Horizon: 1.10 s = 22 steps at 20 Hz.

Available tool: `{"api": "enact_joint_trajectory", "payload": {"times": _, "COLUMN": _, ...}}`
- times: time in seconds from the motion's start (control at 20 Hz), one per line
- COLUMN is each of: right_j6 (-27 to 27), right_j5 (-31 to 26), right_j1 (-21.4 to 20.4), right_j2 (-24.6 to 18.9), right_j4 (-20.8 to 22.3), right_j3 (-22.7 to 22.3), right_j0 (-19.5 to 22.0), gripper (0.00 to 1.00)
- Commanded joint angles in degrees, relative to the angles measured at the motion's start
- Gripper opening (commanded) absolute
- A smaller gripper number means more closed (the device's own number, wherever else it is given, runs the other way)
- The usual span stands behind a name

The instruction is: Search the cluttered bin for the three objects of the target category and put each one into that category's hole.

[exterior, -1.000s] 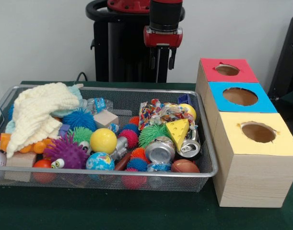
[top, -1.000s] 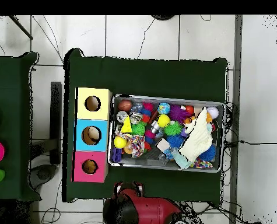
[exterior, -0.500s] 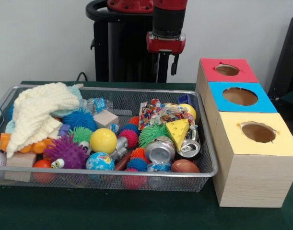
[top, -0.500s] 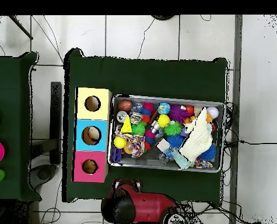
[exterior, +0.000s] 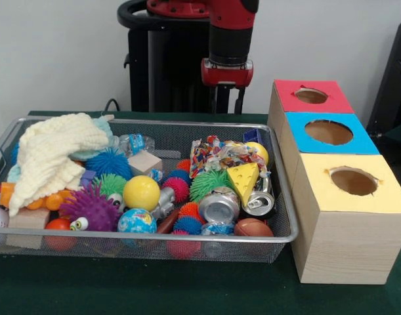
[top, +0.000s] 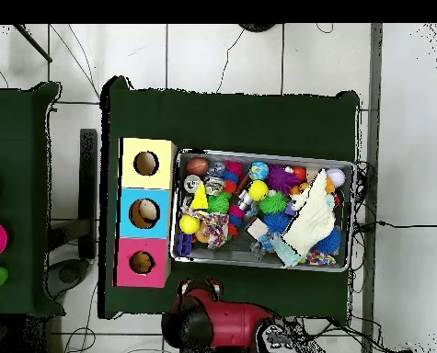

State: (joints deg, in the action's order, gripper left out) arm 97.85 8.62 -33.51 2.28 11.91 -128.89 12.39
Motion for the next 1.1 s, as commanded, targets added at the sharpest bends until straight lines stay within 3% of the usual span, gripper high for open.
{"api": "enact_joint_trajectory", "payload": {"times": 0.05, "right_j6": 11.5, "right_j5": 7.1, "right_j1": 6.2, "right_j2": -1.4, "right_j4": -3.4, "right_j3": 9.4, "right_j0": 0.0, "gripper": 1.00}}
{"api": "enact_joint_trajectory", "payload": {"times": 0.4, "right_j6": 11.6, "right_j5": 7.5, "right_j1": 7.0, "right_j2": -1.6, "right_j4": -5.0, "right_j3": 9.6, "right_j0": -0.4, "gripper": 1.00}}
{"api": "enact_joint_trajectory", "payload": {"times": 0.8, "right_j6": 12.9, "right_j5": 13.7, "right_j1": 12.7, "right_j2": -2.5, "right_j4": -4.8, "right_j3": 11.2, "right_j0": 0.3, "gripper": 1.00}}
{"api": "enact_joint_trajectory", "payload": {"times": 1.1, "right_j6": 13.7, "right_j5": 17.0, "right_j1": 14.5, "right_j2": -2.3, "right_j4": -5.5, "right_j3": 10.9, "right_j0": 0.0, "gripper": 1.00}}
